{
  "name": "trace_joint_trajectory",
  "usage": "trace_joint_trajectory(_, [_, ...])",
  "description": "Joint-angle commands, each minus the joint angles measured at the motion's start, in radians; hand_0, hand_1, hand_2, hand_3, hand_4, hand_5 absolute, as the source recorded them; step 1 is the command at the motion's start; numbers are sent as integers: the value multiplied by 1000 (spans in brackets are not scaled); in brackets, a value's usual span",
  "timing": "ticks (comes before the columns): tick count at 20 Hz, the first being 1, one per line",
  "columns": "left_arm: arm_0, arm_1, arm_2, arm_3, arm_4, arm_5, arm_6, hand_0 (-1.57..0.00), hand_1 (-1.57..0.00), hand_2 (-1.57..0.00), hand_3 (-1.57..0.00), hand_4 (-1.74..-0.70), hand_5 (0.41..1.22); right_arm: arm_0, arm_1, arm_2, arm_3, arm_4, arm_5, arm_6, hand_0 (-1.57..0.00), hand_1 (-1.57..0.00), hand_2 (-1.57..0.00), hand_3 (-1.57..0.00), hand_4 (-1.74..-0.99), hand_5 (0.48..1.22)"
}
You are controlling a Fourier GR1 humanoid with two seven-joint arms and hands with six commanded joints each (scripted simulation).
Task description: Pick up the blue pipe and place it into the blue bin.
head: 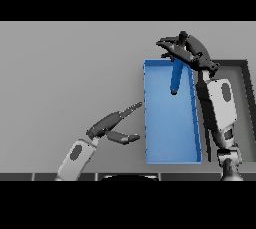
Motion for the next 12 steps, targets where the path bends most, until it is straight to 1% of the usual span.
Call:
trace_joint_trajectory(1, [-2, -2, 0, 0, -1, 2, 2, 1, 1, 1, 1, -868, 481, 34, -3, 4, 0, 15, -13, 14, -1571, -1571, -1571, -1571, -1499, 1221])
trace_joint_trajectory(3, [5, 0, -2, 1, -3, 1, 0, 1, 1, 1, 1, -874, 479, 111, -5, 15, -31, 31, -66, 65, -1571, -1571, -1571, -1571, -1499, 1221])
trace_joint_trajectory(4, [8, -12, -11, -7, -4, 6, 11, 1, 1, 1, 1, -877, 479, 133, -22, 34, -27, 38, -76, 65, -1571, -1571, -1571, -1571, -1499, 1221])
trace_joint_trajectory(5, [13, -8, -10, -13, -2, 6, 14, 1, 1, 1, 1, -879, 477, 140, -47, 74, -6, 23, -104, 65, -1571, -1571, -1571, -1281, -1547, 1221])
trace_joint_trajectory(6, [3, -8, -7, -10, -5, 8, 24, 1, 1, 1, 1, -880, 475, 145, -77, 112, 11, -7, -128, 65, -1571, -1571, -1571, -1025, -1586, 1221])
trace_joint_trajectory(7, [2, -1, -2, -11, -1, 4, 13, 1, 1, 1, 1, -881, 476, 163, -107, 157, 22, -40, -141, 65, -1571, -1571, -1571, -820, -1617, 1221])
trace_joint_trajectory(8, [-4, -12, -4, -8, -5, 12, 26, 1, 1, 1, 1, -883, 479, 179, -142, 204, 20, -73, -146, 65, -1571, -1571, -1571, -681, -1642, 1221])
trace_joint_trajectory(9, [-11, -11, 0, -4, 0, 8, 33, 1, 1, 1, 1, -885, 481, 185, -170, 260, 34, -97, -165, 65, -1571, -1571, -1571, -617, -1662, 1221])
trace_joint_trajectory(10, [-3, -4, 2, -9, 3, 5, 23, 1, 1, 1, 1, -886, 483, 187, -195, 316, 45, -130, -198, 65, -1571, -1571, -1571, -808, -1617, 1199])
trace_joint_trajectory(11, [0, -7, -4, -12, 3, 3, 26, 1, 1, 1, 1, -885, 486, 175, -226, 384, 74, -183, -238, 65, -1571, -1514, -1454, -960, -1573, 1188])
trace_joint_trajectory(12, [0, -7, -3, -7, 1, 6, 26, 1, 1, 1, 1, -883, 490, 171, -252, 420, 75, -231, -270, 57, -1257, -1211, -1163, -768, -1515, 1176])
